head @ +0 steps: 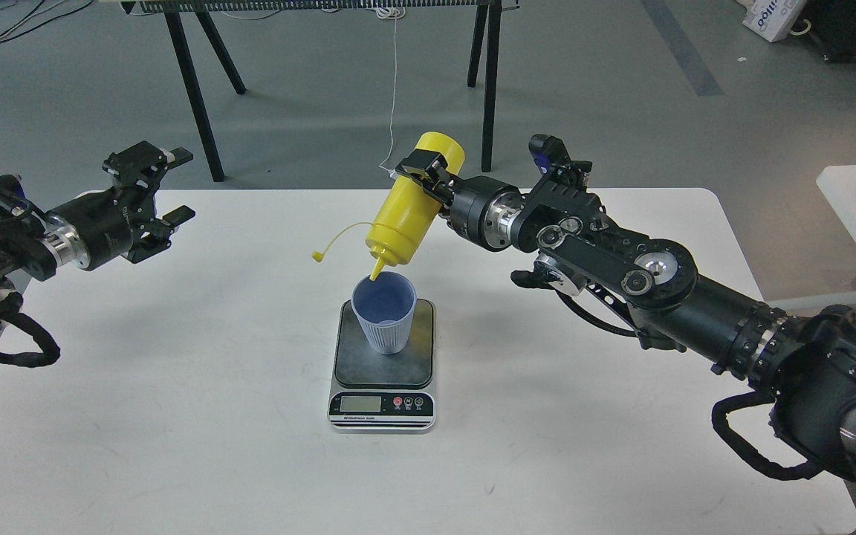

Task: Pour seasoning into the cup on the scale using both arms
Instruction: 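Tilt the bottle nozzle down into the blue cup, then raise the bottle upright and carry it back toward its spot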

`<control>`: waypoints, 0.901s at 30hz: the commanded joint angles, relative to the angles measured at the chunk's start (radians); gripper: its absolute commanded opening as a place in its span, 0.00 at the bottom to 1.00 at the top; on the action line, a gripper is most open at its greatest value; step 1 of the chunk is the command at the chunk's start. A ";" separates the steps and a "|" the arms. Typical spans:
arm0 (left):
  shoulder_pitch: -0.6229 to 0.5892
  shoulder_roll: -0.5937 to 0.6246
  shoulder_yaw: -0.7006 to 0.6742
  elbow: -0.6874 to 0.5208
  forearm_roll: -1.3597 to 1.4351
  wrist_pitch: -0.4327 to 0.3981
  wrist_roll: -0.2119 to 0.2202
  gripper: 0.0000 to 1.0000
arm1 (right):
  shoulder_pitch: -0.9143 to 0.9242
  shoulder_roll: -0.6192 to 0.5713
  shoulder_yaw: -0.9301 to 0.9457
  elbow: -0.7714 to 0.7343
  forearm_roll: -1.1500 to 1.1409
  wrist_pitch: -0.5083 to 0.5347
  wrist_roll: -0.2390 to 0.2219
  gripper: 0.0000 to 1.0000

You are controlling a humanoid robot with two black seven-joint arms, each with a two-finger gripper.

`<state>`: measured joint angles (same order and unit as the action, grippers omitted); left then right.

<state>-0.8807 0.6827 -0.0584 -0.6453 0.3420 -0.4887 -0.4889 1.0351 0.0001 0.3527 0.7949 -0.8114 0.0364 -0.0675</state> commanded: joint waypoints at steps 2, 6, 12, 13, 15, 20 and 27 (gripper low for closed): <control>0.000 0.001 0.000 0.001 0.000 0.000 0.000 0.99 | 0.016 0.000 -0.046 0.000 -0.017 -0.010 0.000 0.14; 0.000 0.000 0.000 0.001 0.000 0.000 0.000 0.99 | 0.042 0.000 -0.086 -0.003 -0.046 -0.026 0.000 0.14; 0.000 0.000 0.000 0.001 0.000 0.000 0.000 0.99 | 0.053 0.000 -0.095 -0.008 -0.046 -0.030 0.000 0.14; 0.000 0.000 0.000 0.001 0.000 0.000 0.000 0.99 | 0.051 0.000 -0.096 -0.008 -0.046 -0.030 0.000 0.14; 0.000 0.000 0.000 0.001 0.000 0.000 0.000 0.99 | 0.051 0.000 -0.098 -0.008 -0.046 -0.032 0.000 0.14; 0.000 0.000 0.000 0.001 0.000 0.000 0.000 0.99 | 0.053 0.000 -0.078 -0.014 -0.031 -0.039 -0.003 0.14; 0.000 0.000 0.000 0.001 0.002 0.000 0.000 0.99 | 0.025 0.000 0.098 -0.002 0.116 -0.032 -0.015 0.14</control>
<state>-0.8805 0.6825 -0.0583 -0.6449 0.3420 -0.4887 -0.4887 1.0719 0.0000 0.3841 0.7852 -0.7750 0.0007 -0.0789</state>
